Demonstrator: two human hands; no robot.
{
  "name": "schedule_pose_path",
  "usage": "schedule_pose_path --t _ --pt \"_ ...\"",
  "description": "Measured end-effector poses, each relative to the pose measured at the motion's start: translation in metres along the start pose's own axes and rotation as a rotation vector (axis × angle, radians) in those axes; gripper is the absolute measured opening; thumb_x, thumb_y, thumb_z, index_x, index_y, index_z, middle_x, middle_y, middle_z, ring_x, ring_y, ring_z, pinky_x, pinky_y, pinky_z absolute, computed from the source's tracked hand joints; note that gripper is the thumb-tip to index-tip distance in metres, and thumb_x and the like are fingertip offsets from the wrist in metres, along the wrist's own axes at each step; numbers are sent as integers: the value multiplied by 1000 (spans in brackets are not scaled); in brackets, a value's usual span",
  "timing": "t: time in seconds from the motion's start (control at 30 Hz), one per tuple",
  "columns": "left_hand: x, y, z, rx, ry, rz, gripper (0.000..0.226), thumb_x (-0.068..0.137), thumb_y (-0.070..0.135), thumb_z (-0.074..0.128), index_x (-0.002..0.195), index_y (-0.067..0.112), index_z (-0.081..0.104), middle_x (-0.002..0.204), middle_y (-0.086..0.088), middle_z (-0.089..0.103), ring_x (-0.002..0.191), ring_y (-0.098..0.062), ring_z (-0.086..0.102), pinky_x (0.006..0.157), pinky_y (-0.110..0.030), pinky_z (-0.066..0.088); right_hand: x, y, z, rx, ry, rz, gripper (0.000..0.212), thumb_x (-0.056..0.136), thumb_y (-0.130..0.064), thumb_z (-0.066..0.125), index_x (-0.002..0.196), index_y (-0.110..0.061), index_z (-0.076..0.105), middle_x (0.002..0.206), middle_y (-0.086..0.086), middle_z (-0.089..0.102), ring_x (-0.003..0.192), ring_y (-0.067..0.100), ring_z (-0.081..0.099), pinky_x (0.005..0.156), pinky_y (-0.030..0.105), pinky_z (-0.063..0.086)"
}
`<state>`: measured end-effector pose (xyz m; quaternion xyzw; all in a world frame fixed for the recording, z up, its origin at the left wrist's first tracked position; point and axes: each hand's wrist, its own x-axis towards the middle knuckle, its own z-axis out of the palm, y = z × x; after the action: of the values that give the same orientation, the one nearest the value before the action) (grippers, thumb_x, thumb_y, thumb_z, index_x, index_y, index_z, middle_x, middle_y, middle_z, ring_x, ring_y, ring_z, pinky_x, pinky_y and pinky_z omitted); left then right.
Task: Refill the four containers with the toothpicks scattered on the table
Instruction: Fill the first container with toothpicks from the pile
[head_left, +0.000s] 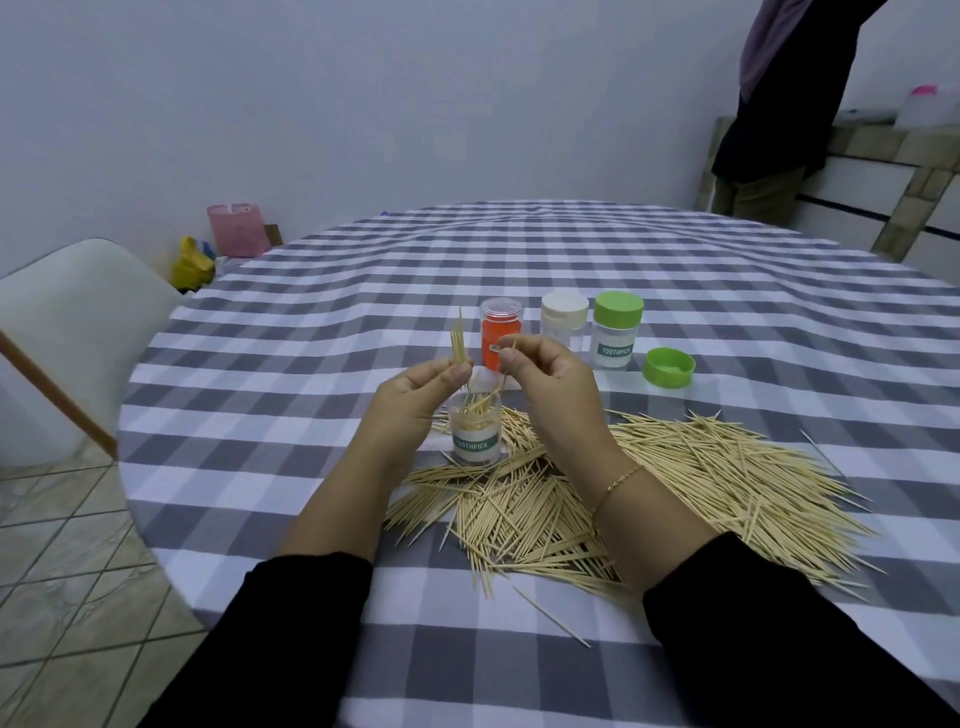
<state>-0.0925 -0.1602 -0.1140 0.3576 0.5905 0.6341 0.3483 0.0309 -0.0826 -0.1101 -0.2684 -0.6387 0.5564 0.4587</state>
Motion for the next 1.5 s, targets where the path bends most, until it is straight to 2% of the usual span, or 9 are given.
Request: schedule_pose_path --t 0.37,0.5,0.77,0.9,0.97,1.03,1.17,1.37,1.5 --pt "-1 -5 -2 42 -70 15 14 69 31 72 80 26 78 96 3 75 92 -6 69 84 -25 48 -3 9 2 -141 -8 82 21 91 -21 61 111 -17 68 119 4 62 110 15 58 97 30 47" --pt "0 -8 -3 65 -55 17 20 69 37 72 87 31 77 113 0 69 102 -6 65 86 -23 46 -7 3 1 -94 -67 99 38 97 -20 50 135 -18 51 131 -9 52 121 5 48 90 11 40" --pt "-1 -12 -6 71 -60 15 38 72 41 72 104 21 75 114 -1 71 111 -16 64 102 -42 47 -11 1 7 -125 -258 130 42 100 -22 44 141 -15 43 145 -2 44 131 7 40 85 2 35" --pt "-2 -10 -6 114 -68 9 31 91 32 59 121 25 64 114 12 65 107 0 57 82 -14 44 -10 -5 -5 -134 -160 91 38 101 -21 42 139 -18 47 132 -10 49 118 1 44 76 -5 35" --pt "-3 -10 -6 174 -95 4 38 92 33 56 129 26 56 117 14 60 100 7 53 67 -5 42 -5 -8 -17 -262 -98 95 35 100 -18 43 134 -19 53 128 -8 54 98 -1 52 72 1 39" --pt "-2 -11 -7 203 -161 -12 62 81 42 67 138 25 49 128 11 56 109 2 54 74 -7 42 0 -9 -31 -595 -104 132 32 97 -15 44 124 -21 62 121 -3 63 74 2 53 74 18 46" --pt "2 -17 -10 262 -199 -28 110 45 70 79 141 32 45 137 7 52 121 -11 54 96 -25 46 4 -14 -60 -1220 -321 261 32 90 -19 51 116 -29 66 124 -2 61 116 21 50 103 39 37" --pt "-1 -15 -7 240 -113 -4 78 71 64 61 139 27 50 127 11 54 116 -6 48 88 -21 35 -3 -20 -60 -1480 -521 247 62 85 -54 58 138 -24 46 142 6 41 135 28 25 107 44 24" --pt "-3 -17 -5 290 -87 25 39 100 28 42 136 24 54 125 12 56 120 -7 46 83 -15 33 1 -10 -52 -1570 -559 260 60 87 -53 56 136 -21 47 142 7 40 134 29 26 107 48 22"
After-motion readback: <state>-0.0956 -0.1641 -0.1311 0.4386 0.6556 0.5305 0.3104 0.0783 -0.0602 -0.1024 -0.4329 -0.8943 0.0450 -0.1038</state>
